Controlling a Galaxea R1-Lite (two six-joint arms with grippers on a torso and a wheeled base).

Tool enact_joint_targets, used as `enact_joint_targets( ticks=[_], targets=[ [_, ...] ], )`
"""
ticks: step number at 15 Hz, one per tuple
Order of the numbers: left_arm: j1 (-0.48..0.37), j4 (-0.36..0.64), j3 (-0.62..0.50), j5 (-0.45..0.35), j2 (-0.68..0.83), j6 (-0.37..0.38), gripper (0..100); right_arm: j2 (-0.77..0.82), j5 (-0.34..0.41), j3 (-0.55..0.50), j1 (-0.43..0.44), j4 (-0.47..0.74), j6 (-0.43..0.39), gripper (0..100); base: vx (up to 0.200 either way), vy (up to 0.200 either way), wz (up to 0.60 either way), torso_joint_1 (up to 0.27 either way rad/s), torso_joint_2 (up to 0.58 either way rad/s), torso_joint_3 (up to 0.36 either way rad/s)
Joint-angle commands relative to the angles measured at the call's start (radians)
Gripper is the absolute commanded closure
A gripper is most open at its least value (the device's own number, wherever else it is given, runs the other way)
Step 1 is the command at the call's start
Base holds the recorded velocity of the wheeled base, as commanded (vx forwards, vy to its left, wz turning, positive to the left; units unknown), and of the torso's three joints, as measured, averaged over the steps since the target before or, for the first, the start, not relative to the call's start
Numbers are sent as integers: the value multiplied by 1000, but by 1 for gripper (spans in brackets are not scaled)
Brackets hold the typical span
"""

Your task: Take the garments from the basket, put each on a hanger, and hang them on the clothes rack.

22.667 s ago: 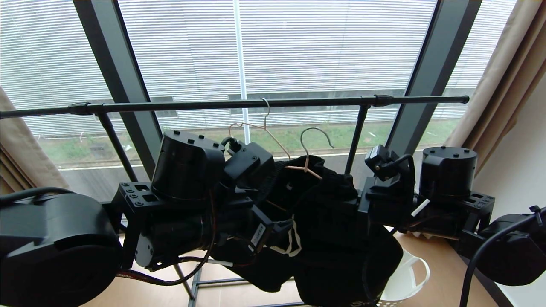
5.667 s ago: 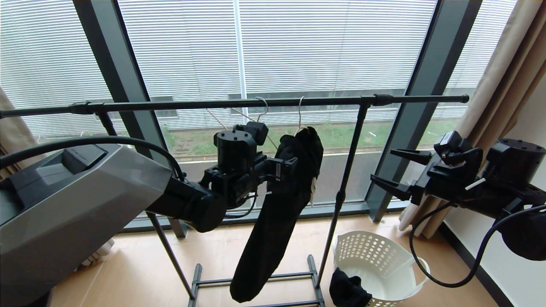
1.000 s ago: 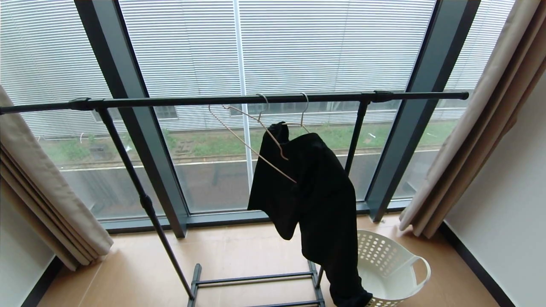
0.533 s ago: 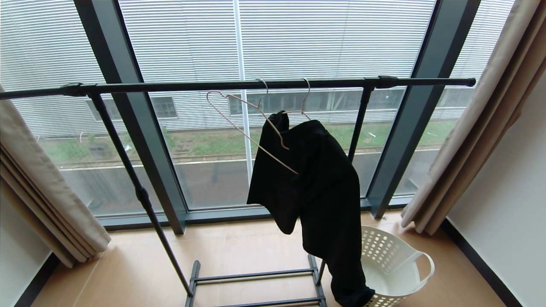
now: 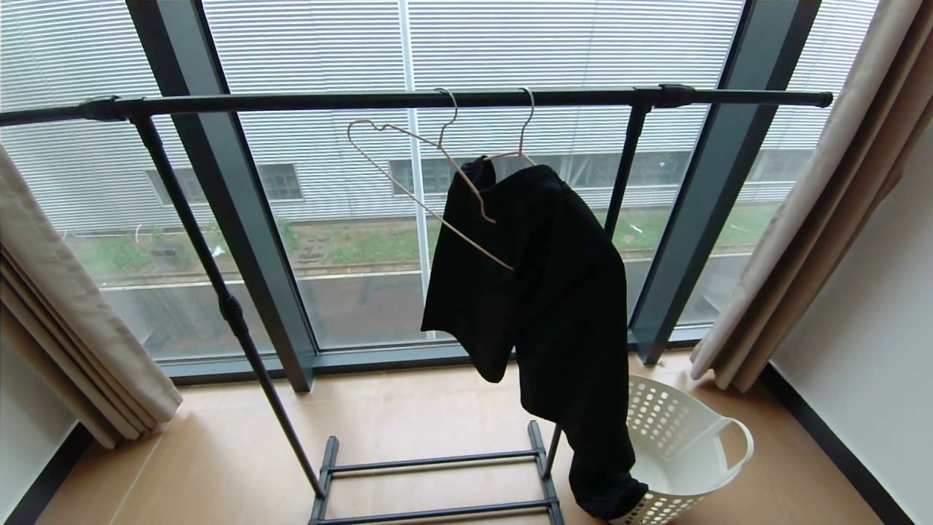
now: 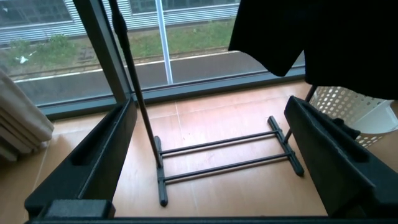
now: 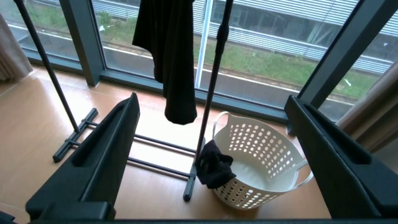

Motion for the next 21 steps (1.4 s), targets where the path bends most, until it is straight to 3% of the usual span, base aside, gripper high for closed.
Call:
enact_joint_targets(
  ticks=[1,7,9,15,18,21],
  targets=[
    [0,0,0,0,3,-1,0,3,1,0,1,-1,-1,0,0,0,0,-227,554,334],
    [0,0,0,0,3,-3,0,3,1,0,1,-1,-1,0,0,0,0,-190,491,298],
    [0,0,0,0,3,-1,0,3,1,0,1,-1,-1,0,0,0,0,-39,129,73],
    [0,0,0,0,3,-3,0,3,1,0,1,-1,-1,0,0,0,-600,-2,17,12],
    [0,0,0,0,3,-1,0,3,1,0,1,-1,-1,0,0,0,0,0,0,0],
    [0,0,0,-1,3,-1,0,3,1,0,1,-1,-1,0,0,-200,0,1,-2,6]
  ],
)
